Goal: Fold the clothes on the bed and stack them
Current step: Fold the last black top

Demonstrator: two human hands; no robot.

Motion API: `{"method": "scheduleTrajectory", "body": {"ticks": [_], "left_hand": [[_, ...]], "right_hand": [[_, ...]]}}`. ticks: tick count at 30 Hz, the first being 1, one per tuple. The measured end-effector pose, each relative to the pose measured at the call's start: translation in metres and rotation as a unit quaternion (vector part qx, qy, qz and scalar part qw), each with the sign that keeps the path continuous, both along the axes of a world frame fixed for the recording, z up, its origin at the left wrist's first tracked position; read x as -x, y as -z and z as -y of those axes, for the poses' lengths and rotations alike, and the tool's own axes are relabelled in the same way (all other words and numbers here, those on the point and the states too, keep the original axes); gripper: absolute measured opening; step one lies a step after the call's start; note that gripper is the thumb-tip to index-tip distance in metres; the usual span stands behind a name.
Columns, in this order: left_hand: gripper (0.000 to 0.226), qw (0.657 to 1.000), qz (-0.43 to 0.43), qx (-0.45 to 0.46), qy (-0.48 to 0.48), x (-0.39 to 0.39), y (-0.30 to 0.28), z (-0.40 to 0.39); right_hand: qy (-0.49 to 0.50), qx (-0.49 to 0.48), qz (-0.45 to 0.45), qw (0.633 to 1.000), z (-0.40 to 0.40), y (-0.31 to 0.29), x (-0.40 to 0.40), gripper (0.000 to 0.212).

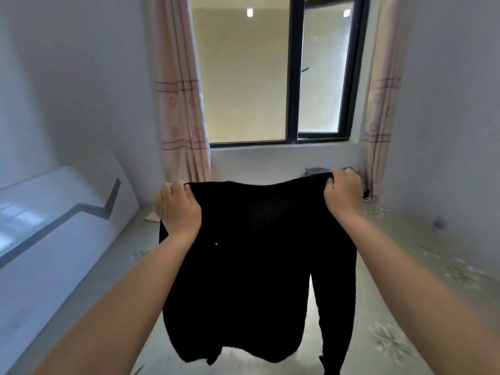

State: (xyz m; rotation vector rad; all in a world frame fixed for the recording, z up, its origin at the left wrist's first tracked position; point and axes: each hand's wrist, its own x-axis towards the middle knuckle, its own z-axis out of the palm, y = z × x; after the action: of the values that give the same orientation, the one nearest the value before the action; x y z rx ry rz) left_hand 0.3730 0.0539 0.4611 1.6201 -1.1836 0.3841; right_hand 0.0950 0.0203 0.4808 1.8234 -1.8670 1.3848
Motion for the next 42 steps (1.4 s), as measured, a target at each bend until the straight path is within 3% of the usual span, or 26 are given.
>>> {"method": "scheduleTrajectory", "body": {"ticks": [4,7,16,22,25,29,32,36,39,42], "left_hand": [[0.019,0.999,0.045,0.023,-0.004,-0.017,-0.016,-0.029],[0.016,0.996,0.088,0.021,0.000,-0.033,-0.016,-0.047],[0.021,0.983,0.147,-0.104,-0.040,-0.061,0.037,-0.049],[0.016,0.969,0.147,-0.199,-0.019,-0.085,0.106,-0.013],[0.020,0.953,0.126,-0.275,-0.022,-0.098,0.141,0.021],[0.026,0.926,0.129,-0.350,-0.055,-0.112,0.173,0.086],[0.027,0.910,0.135,-0.387,-0.068,-0.117,0.197,0.134],[0.025,0.901,0.124,-0.410,-0.070,-0.126,0.239,0.184],[0.023,0.910,0.110,-0.395,-0.060,-0.138,0.278,0.215],[0.034,0.926,0.118,-0.359,-0.031,-0.146,0.321,0.242]], "right_hand": [[-0.030,0.093,-0.059,0.993,-0.040,-0.011,0.016,0.017],[-0.056,0.133,-0.069,0.987,-0.059,-0.011,0.021,0.026],[-0.090,0.053,-0.104,0.989,-0.040,0.031,0.006,0.028],[-0.145,-0.068,-0.167,0.973,0.023,0.109,-0.016,0.021],[-0.169,-0.127,-0.164,0.964,0.068,0.153,-0.031,0.025],[-0.196,-0.199,-0.160,0.947,0.142,0.199,-0.059,0.010],[-0.188,-0.235,-0.167,0.939,0.194,0.229,-0.077,0.013],[-0.179,-0.254,-0.176,0.934,0.249,0.270,-0.093,0.012],[-0.181,-0.265,-0.181,0.930,0.280,0.308,-0.101,0.009],[-0.187,-0.245,-0.208,0.928,0.310,0.349,-0.109,0.010]]}}
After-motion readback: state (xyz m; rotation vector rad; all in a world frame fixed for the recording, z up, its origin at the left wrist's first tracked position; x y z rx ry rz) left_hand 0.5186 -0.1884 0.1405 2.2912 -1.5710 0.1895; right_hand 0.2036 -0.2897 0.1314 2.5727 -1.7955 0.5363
